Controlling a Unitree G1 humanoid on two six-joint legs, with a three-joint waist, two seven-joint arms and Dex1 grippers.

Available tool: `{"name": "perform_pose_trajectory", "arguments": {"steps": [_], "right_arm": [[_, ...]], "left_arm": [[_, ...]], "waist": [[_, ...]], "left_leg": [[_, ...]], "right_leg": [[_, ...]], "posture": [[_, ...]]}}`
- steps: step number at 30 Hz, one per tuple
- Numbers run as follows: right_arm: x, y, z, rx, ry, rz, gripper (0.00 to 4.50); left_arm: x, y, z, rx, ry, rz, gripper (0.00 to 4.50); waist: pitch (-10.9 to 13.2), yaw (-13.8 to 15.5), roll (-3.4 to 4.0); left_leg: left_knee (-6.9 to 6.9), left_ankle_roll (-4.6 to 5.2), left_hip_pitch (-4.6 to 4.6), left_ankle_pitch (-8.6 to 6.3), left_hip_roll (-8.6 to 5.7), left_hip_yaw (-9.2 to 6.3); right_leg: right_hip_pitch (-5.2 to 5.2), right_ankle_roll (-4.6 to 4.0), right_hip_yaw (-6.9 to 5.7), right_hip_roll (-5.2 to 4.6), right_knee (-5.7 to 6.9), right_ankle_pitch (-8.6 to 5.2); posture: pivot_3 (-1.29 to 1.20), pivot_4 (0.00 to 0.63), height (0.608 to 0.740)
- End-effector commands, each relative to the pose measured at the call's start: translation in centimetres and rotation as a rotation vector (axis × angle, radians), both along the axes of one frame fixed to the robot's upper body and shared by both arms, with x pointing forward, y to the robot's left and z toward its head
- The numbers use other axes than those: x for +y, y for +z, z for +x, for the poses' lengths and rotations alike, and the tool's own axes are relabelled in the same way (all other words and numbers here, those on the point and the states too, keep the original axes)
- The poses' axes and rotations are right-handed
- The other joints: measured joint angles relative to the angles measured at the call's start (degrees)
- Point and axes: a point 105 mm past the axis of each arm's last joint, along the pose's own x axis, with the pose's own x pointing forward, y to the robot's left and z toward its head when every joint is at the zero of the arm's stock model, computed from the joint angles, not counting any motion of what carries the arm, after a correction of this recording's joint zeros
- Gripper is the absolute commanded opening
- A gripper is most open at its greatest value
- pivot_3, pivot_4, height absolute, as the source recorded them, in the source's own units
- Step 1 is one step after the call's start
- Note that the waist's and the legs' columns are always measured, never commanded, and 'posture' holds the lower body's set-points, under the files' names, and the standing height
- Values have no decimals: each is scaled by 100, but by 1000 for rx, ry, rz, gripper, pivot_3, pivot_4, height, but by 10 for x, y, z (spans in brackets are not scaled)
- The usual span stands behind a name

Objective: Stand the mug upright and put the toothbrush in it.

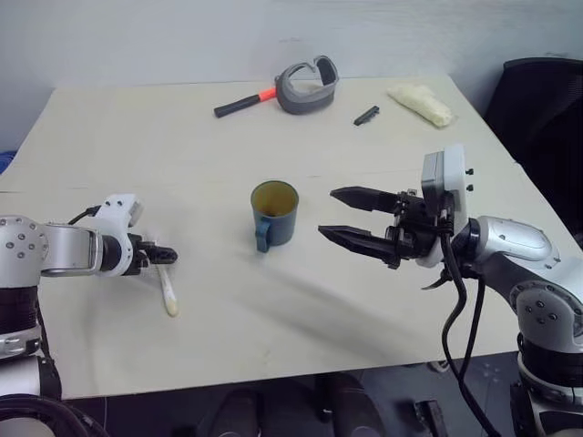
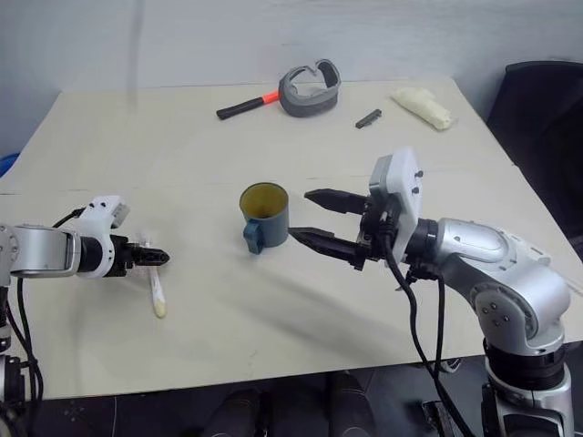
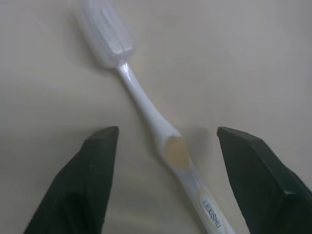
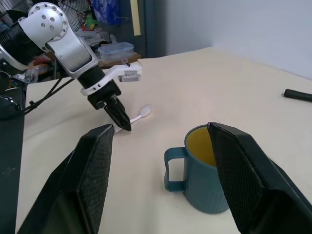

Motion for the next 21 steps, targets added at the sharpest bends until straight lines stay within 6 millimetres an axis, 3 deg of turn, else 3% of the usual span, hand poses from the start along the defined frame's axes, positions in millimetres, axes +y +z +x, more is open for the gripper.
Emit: {"name": "perform_pose_trajectory", "arguments": {"steps": [1, 7, 10, 14, 16, 18, 21], "right_arm": [[1, 6, -8, -52, -1, 12, 3165], [-4, 2, -11, -44, -7, -18, 3165], [-8, 0, -13, -32, 8, -43, 3165], [-11, -2, -14, -4, 34, -74, 3956], [-13, -2, -13, -12, 33, -95, 4476], [-14, -2, -12, -24, 31, -122, 4476], [-16, 2, -10, -34, 27, -130, 4476]], "left_arm": [[-2, -14, -4, 76, 1, -22, 2210], [15, -14, 6, 49, 137, 11, 420], [25, -12, 7, 37, 195, 23, 328], [31, 0, 16, -26, 233, 40, 328], [31, 15, 28, -110, 248, 26, 328], [24, 34, 42, -226, 214, -2, 328], [2, 71, 59, -439, 25, 10, 328]], "waist": [[-1, 5, 1], [-3, 92, 5], [-3, 129, 4], [-2, 113, 5], [-2, 119, 4], [-1, 131, 3], [0, 137, -2]], "left_leg": [[0, 0, 0, 0, 0, 0], [0, 5, 4, 2, -10, 2], [0, 8, 12, 3, -12, 3], [0, 15, 23, -1, -34, 3], [-1, 13, 23, 0, -33, 1], [-2, 9, 20, 2, -32, -1], [-2, -15, 4, 15, -35, -5]], "right_leg": [[0, 0, 0, -1, 1, 0], [2, 1, 0, -4, 0, 0], [5, 0, 0, -4, -5, 0], [7, -8, 2, 2, 7, -4], [7, -11, -1, 6, 8, -5], [6, -13, -5, 7, 7, -6], [0, -11, -15, 5, -4, -5]], "posture": [[0, 150, 740], [0, 150, 740], [0, 150, 740], [0, 150, 740], [0, 150, 740], [0, 150, 740], [0, 150, 740]]}}
